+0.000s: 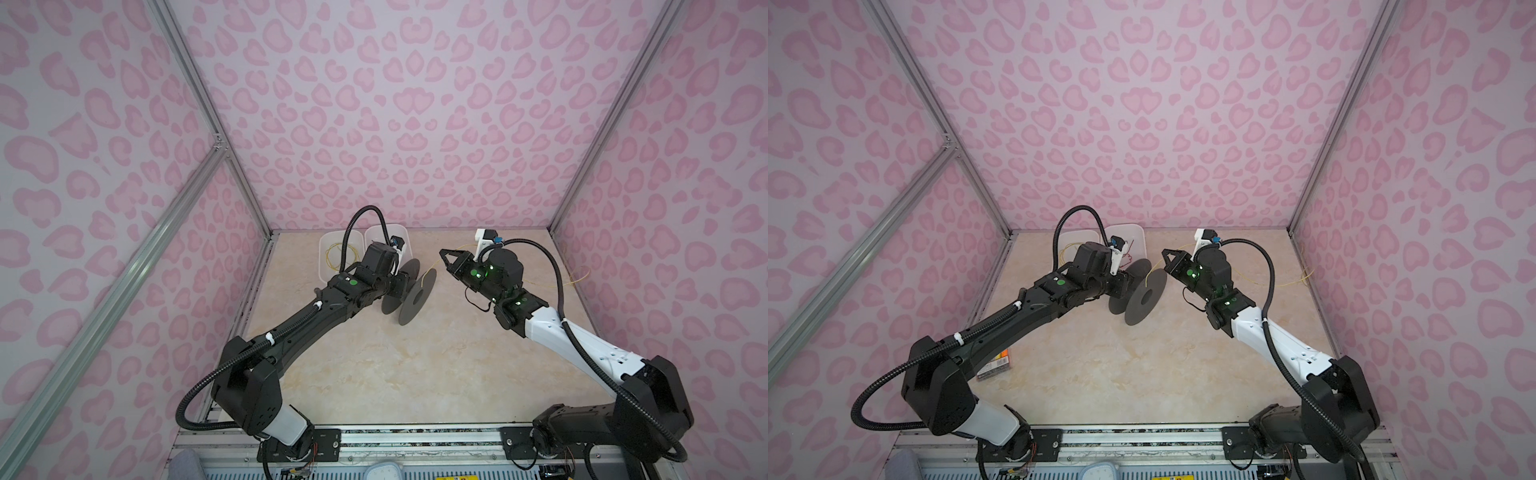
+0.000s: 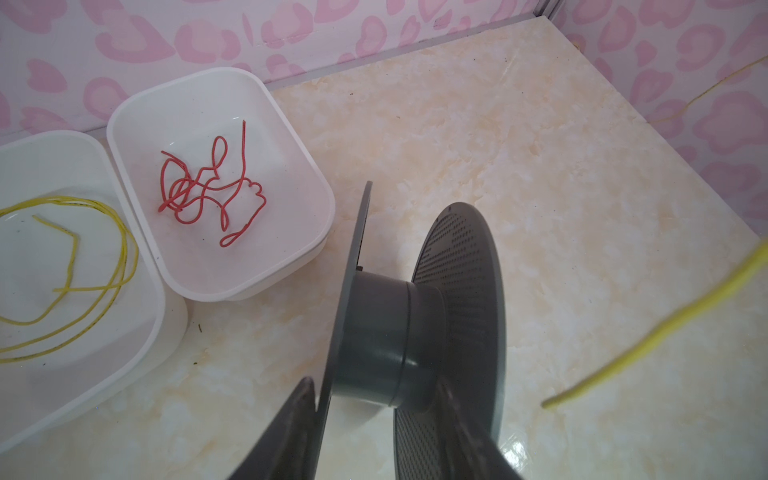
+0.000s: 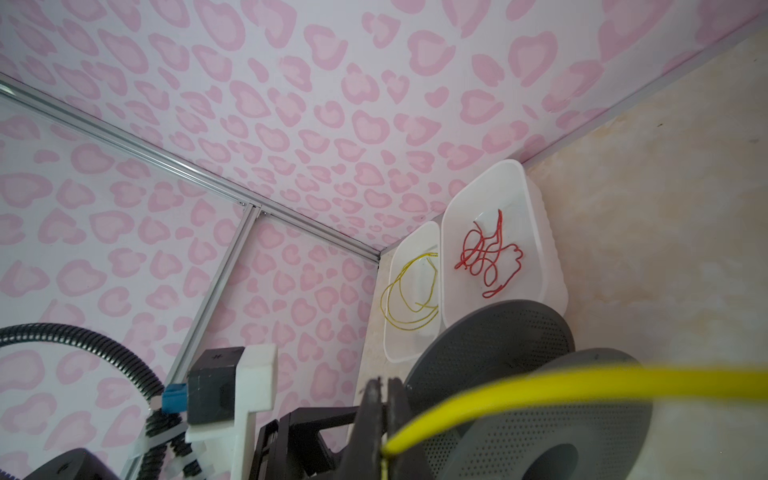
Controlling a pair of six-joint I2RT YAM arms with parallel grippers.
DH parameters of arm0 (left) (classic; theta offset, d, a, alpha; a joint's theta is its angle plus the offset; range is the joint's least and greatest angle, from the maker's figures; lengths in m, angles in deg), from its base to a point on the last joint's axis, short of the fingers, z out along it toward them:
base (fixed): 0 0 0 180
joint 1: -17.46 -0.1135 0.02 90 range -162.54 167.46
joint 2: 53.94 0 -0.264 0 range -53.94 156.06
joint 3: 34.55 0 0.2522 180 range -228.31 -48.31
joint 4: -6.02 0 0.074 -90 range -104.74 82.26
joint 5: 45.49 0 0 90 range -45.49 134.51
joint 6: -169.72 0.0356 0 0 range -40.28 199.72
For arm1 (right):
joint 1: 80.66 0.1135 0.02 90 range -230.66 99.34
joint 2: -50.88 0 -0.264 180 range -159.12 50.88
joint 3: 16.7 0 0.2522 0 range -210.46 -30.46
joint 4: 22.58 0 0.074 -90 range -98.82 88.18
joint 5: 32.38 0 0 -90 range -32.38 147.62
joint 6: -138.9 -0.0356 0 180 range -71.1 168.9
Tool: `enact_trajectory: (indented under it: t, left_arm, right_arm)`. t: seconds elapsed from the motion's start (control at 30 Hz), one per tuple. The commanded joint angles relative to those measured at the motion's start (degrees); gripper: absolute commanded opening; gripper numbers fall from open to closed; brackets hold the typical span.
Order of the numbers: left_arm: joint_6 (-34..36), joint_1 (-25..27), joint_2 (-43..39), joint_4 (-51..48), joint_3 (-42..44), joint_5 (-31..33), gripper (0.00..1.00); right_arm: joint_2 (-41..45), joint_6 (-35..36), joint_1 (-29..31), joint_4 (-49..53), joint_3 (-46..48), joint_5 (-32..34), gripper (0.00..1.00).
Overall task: Wrap the cables
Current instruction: 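Bring the held cable to the spool hub with the right gripper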
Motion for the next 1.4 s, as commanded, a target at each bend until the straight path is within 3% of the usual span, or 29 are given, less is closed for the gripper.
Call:
enact_trajectory:
  t: [0.0, 0.2, 0.43, 0.63, 1.03, 1.37]
  left_arm:
    - [-0.96, -1.33, -3.64, 4.49, 2.58, -1.29, 0.52]
    - [-2.15, -6.32, -7.41, 6.93, 5.61, -9.89, 0.59]
    - [-2.92, -7.36, -7.01, 8.44, 7.17, -17.03, 0.6]
    - [-2.99, -7.36, -8.5, 10.08, 9.97, -17.06, 0.59]
    - [-1.32, -7.36, -6.65, 10.96, 12.58, -12.42, 0.49]
    - [-2.44, -7.39, -5.7, 13.27, 14.02, -15.14, 0.4]
  right_arm:
    - [-2.63, -1.68, 0.65, -4.85, -1.87, -0.99, 0.0]
    - [-6.63, -2.13, 2.65, -5.5, -4.82, -1.34, 0.0]
    - [-11.8, -3.62, 4.56, -7.23, -6.4, -1.65, 0.0]
    - [-15.28, -5.6, 4.97, -9.9, -7.0, -3.0, 0.0]
    - [-17.85, -6.58, 5.4, -11.34, -7.37, -4.64, 0.0]
    - [-19.68, -8.79, 5.92, -14.37, -5.43, -5.99, 0.0]
